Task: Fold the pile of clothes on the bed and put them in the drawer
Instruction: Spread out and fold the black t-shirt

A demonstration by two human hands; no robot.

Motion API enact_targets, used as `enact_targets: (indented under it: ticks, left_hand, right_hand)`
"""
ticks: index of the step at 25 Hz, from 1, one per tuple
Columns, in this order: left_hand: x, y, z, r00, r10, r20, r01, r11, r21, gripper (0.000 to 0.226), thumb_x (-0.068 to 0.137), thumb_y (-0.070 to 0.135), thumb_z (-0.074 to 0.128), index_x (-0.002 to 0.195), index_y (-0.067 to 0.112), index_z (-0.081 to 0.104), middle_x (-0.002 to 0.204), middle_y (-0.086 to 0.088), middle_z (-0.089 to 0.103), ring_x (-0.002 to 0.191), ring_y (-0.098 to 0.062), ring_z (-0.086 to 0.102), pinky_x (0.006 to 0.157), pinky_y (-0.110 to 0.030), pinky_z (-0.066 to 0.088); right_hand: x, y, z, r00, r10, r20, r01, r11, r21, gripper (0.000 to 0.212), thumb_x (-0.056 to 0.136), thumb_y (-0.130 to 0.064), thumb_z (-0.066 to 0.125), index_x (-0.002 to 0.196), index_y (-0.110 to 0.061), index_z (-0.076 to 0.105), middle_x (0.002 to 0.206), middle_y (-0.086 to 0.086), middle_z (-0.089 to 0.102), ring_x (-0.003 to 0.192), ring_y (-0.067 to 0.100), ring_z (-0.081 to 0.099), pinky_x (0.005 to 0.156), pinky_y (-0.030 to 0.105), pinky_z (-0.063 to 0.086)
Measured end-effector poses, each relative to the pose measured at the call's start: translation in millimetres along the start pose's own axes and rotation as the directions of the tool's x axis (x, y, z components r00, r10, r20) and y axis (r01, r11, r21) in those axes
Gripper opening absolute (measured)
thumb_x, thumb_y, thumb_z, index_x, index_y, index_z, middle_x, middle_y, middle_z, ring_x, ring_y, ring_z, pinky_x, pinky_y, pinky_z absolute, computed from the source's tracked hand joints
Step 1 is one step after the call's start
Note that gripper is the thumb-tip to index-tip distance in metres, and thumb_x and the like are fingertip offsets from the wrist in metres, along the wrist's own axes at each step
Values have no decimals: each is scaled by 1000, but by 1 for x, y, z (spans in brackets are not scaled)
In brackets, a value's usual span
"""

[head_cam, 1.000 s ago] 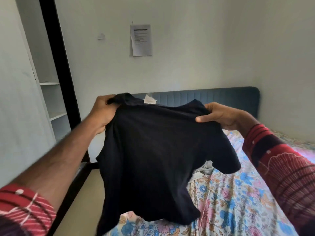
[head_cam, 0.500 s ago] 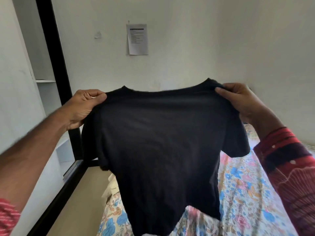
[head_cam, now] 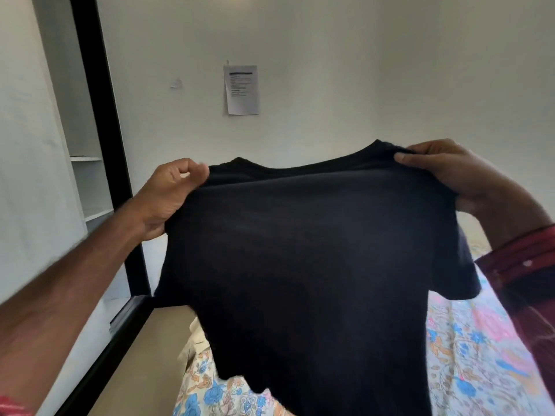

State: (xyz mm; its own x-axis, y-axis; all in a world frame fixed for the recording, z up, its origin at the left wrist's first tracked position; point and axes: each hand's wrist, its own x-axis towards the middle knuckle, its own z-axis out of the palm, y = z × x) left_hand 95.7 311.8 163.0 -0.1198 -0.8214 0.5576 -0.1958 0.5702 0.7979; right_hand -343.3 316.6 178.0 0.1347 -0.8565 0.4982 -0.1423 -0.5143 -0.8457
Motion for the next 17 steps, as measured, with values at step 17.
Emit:
enact_targets:
  ticks: [17]
  left_hand:
    - [4,-255,42,755,-640,140,634,768,92,28,89,34,76,88,6,73,85,-12,73,71,-16,64,67,-28,50]
  right_hand:
    - [28,303,36,913,408,8,-389,876,-286,9,99,-7,64,98,-4,73,99,21,75,85,24,67,68,25,58]
